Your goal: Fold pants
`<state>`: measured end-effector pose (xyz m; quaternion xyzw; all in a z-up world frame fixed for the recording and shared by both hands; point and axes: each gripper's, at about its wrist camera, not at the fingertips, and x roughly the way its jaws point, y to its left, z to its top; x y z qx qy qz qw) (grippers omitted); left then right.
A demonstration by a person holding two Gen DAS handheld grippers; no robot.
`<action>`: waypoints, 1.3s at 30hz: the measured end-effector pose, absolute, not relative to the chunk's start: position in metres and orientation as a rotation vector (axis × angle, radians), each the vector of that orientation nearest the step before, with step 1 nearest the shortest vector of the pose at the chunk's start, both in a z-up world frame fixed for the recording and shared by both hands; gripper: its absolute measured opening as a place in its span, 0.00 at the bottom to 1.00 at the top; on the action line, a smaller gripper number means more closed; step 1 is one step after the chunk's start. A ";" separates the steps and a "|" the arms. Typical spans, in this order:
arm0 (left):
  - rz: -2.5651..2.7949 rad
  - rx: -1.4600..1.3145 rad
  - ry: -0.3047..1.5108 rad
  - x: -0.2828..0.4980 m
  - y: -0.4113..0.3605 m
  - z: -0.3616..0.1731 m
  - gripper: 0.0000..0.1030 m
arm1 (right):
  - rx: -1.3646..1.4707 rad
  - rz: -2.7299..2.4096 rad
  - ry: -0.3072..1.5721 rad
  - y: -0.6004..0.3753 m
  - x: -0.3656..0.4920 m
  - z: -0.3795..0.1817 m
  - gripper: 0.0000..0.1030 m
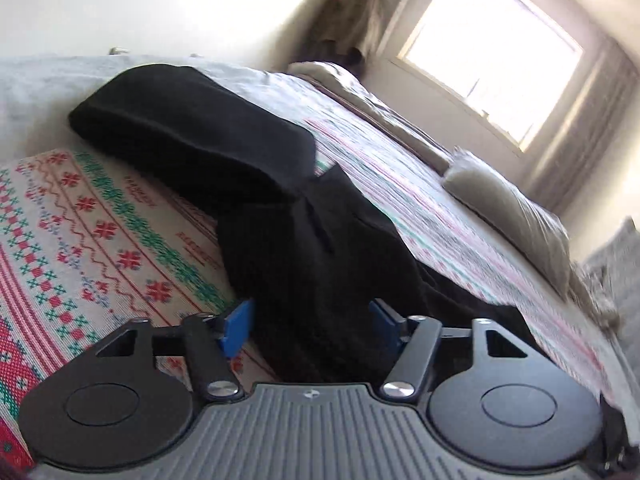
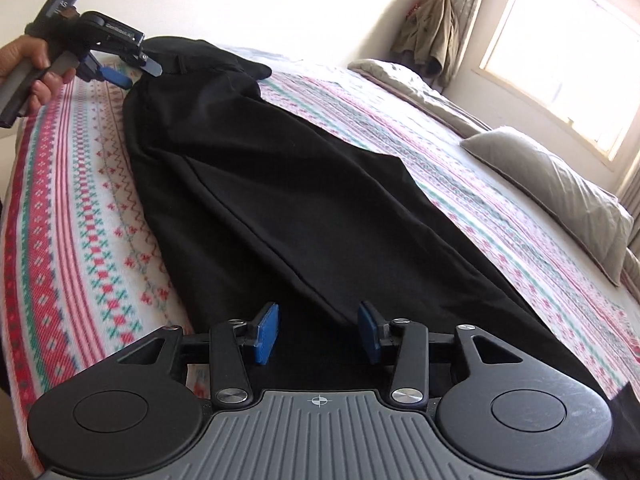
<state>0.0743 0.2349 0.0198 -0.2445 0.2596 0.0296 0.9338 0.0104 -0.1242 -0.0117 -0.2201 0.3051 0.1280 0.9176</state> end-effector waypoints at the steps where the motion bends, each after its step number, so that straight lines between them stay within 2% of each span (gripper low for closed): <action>1: 0.077 -0.511 0.518 0.077 0.237 0.020 0.58 | -0.454 0.266 0.624 -0.124 0.015 -0.013 0.38; 2: 0.088 -0.513 0.506 0.077 0.239 0.022 0.47 | -0.456 0.267 0.618 -0.123 0.018 -0.015 0.35; 3: 0.099 -0.509 0.496 0.079 0.240 0.024 0.42 | -0.460 0.273 0.613 -0.121 0.018 -0.016 0.25; 4: 0.107 -0.499 0.487 0.081 0.239 0.026 0.31 | -0.470 0.283 0.611 -0.118 0.020 -0.017 0.10; 7: 0.110 -0.460 0.470 0.087 0.236 0.032 0.19 | -0.487 0.305 0.612 -0.113 0.021 -0.014 0.01; 16: 0.157 -0.342 0.364 0.076 0.239 0.058 0.12 | -0.390 0.389 0.581 -0.124 0.006 0.013 0.01; 20: 0.259 -0.289 0.439 0.081 0.241 0.053 0.07 | -0.356 0.465 0.603 -0.126 -0.001 0.018 0.01; 23: 0.366 -0.163 0.492 0.087 0.241 0.046 0.07 | -0.385 0.517 0.663 -0.116 -0.003 0.010 0.01; 27: 0.321 -0.268 0.535 0.086 0.255 0.040 0.07 | -0.438 0.513 0.742 -0.104 0.003 -0.007 0.03; 30: 0.265 -0.303 0.527 0.076 0.252 0.043 0.14 | -0.378 0.530 0.747 -0.109 0.004 0.001 0.17; 31: 0.247 -0.300 0.523 0.074 0.250 0.045 0.18 | -0.346 0.538 0.743 -0.114 0.003 0.006 0.29; 32: 0.229 -0.292 0.516 0.070 0.246 0.048 0.26 | -0.318 0.538 0.733 -0.119 0.002 0.011 0.36; 33: 0.212 -0.284 0.507 0.067 0.242 0.050 0.31 | -0.294 0.529 0.717 -0.123 0.001 0.016 0.49; 34: 0.192 -0.277 0.499 0.062 0.236 0.054 0.39 | -0.271 0.516 0.701 -0.128 0.000 0.020 0.55; 35: 0.166 -0.267 0.491 0.061 0.229 0.056 0.47 | -0.247 0.499 0.688 -0.132 -0.001 0.024 0.56; 36: 0.138 -0.254 0.485 0.061 0.224 0.058 0.51 | -0.224 0.476 0.680 -0.138 -0.001 0.028 0.57; 39: 0.043 -0.201 0.484 0.065 0.197 0.061 0.66 | -0.188 0.349 0.666 -0.155 0.005 0.033 0.66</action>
